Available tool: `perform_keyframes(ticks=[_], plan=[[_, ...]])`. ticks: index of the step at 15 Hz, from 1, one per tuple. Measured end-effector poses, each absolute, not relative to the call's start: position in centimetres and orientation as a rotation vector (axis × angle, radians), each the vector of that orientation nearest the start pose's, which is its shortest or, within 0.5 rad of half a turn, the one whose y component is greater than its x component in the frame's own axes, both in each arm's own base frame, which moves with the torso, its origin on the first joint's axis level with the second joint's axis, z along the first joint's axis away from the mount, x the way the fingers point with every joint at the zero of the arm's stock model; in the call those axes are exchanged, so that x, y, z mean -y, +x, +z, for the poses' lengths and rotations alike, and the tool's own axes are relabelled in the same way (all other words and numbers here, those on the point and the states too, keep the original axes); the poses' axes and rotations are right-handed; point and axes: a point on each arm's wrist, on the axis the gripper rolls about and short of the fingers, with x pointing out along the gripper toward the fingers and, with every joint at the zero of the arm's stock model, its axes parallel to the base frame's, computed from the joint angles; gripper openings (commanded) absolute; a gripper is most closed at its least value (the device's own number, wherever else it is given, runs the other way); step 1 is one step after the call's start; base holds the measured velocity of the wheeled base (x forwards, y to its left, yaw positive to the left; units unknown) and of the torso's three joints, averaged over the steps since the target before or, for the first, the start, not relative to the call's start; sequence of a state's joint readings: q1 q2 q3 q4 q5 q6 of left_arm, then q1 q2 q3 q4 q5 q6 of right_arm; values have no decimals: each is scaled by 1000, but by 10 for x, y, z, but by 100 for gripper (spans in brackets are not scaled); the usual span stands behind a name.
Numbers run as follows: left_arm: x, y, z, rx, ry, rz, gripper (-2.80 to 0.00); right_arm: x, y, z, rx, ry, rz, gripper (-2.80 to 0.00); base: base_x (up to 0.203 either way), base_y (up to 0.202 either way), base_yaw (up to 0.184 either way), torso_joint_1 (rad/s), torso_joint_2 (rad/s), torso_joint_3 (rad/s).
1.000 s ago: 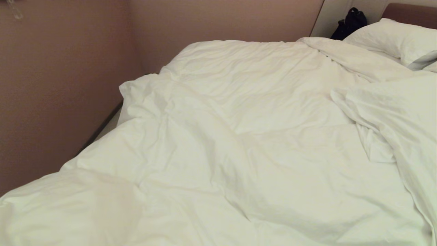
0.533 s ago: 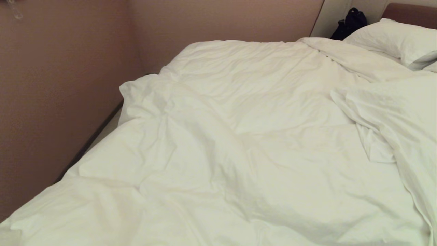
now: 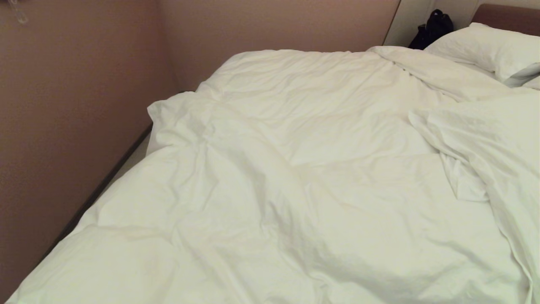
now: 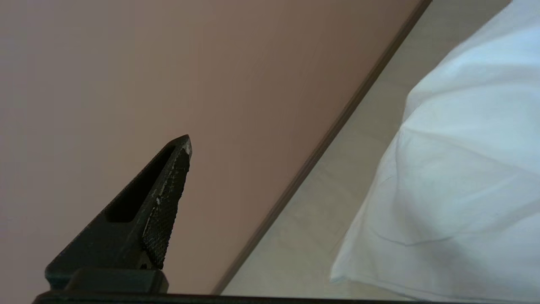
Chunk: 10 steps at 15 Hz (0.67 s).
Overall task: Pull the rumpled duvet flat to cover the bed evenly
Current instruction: Flatten the corners of the folded blanket
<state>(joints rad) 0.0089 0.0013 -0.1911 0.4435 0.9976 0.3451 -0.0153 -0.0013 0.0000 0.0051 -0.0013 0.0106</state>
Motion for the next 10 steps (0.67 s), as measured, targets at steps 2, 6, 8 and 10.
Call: perform_keyframes(ticks=[2,6,8,10], plan=[[-19,-58,81,-470,473,999,0,0,-23,75,-4,11,-17,-280,0,0,0,0,0,0],[-20,-65,71,-594,538,1053,0,0,-23,75,-4,11,-16,-280,0,0,0,0,0,0],[-20,-67,69,-618,551,1050,0,0,-23,75,-4,11,-17,-280,0,0,0,0,0,0],[-20,-69,67,-640,566,1058,0,0,-23,75,-4,11,-16,-280,0,0,0,0,0,0]])
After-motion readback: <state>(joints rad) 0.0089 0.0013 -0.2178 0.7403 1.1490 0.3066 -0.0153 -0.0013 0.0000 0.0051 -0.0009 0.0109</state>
